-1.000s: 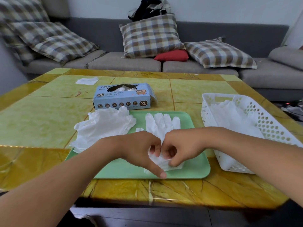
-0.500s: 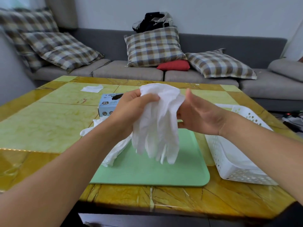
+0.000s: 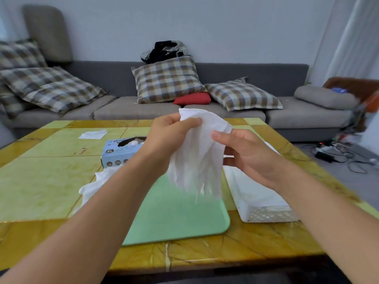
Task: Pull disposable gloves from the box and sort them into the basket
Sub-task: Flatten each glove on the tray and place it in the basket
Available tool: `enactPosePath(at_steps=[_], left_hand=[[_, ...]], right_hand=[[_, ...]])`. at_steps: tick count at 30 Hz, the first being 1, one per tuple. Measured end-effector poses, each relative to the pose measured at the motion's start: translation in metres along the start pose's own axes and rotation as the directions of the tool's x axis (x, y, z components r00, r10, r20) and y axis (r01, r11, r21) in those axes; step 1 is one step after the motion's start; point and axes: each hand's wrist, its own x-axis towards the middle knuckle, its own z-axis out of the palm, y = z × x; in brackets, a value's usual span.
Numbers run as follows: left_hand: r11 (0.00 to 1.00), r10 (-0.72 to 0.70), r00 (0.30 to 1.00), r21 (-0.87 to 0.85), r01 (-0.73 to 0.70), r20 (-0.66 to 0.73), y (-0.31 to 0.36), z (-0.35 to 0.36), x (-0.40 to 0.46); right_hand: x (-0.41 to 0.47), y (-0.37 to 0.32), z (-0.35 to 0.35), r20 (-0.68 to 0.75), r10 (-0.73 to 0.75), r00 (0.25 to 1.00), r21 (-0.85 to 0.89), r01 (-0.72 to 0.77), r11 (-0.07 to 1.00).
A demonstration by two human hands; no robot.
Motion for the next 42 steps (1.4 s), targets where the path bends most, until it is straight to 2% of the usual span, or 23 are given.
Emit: enactPosePath(at_steps=[2,4,6,8,14,17,21,23,26,29,31,34,38,42], left_hand=[[0.998,0.035,0.999,0.055,-0.037,0.034,0.005,0.024,-0.001],[0.986,0.102,0.992,0.126,-0.111,0.074,0.01,0.045,-0.002],[0.977,0.159,0.982,0.129,-0.171,0.097,0.013,0.061,-0.001],[0.977,0.164,0.979,0.119,-0.178,0.118,0.014,0.068,0.002],[0.997,0.021,0.957,0.071,-0.043,0.288,0.016,0.08,0.009],[0.994,-0.023,0.966,0.106,-0.005,0.258,0.018,0.087,0.027],[0.991,-0.058,0.979,0.133,0.032,0.195,0.017,0.102,0.064],[0.994,-0.017,0.986,0.107,-0.001,0.166,0.025,0.11,0.08],[0.992,0.115,0.984,0.043,-0.122,0.139,0.045,0.122,0.099],[0.98,0.197,0.967,-0.014,-0.197,0.16,0.046,0.127,0.109],[0.969,0.229,0.949,0.045,-0.244,0.216,0.025,0.124,0.107],[0.909,0.218,0.902,0.26,-0.327,0.372,-0.031,0.111,0.095],[0.793,0.059,0.844,0.49,-0.364,0.532,-0.1,0.1,0.066],[0.636,0.006,0.722,0.554,-0.537,0.692,-0.115,0.1,0.045]], right_hand=[[-0.012,-0.009,-0.011,-0.034,-0.021,0.999,-0.049,0.019,0.999],[-0.015,-0.014,-0.024,-0.137,-0.05,0.989,-0.055,0.043,0.998],[-0.019,-0.02,-0.04,-0.249,-0.082,0.965,-0.064,0.068,0.996],[-0.023,-0.023,-0.057,-0.302,-0.076,0.95,-0.069,0.058,0.996],[-0.029,-0.03,-0.1,-0.267,0.054,0.962,-0.001,-0.056,0.998],[-0.016,-0.031,-0.119,-0.231,0.091,0.969,-0.024,-0.099,0.995],[0.016,-0.034,-0.144,-0.259,0.145,0.955,-0.063,-0.166,0.984],[0.033,-0.045,-0.152,-0.276,0.081,0.958,-0.095,-0.11,0.989],[0.052,-0.07,-0.165,-0.285,-0.105,0.953,-0.151,0.063,0.987],[0.056,-0.079,-0.177,-0.285,-0.255,0.924,-0.219,0.196,0.956],[0.05,-0.055,-0.183,-0.269,-0.265,0.926,-0.238,0.203,0.95],[0.032,0.015,-0.189,-0.198,-0.167,0.966,-0.392,0.078,0.916],[-0.008,0.089,-0.186,0.009,0.026,1.0,-0.665,-0.014,0.747],[-0.031,0.104,-0.176,0.161,0.075,0.984,-0.81,0.089,0.58]])
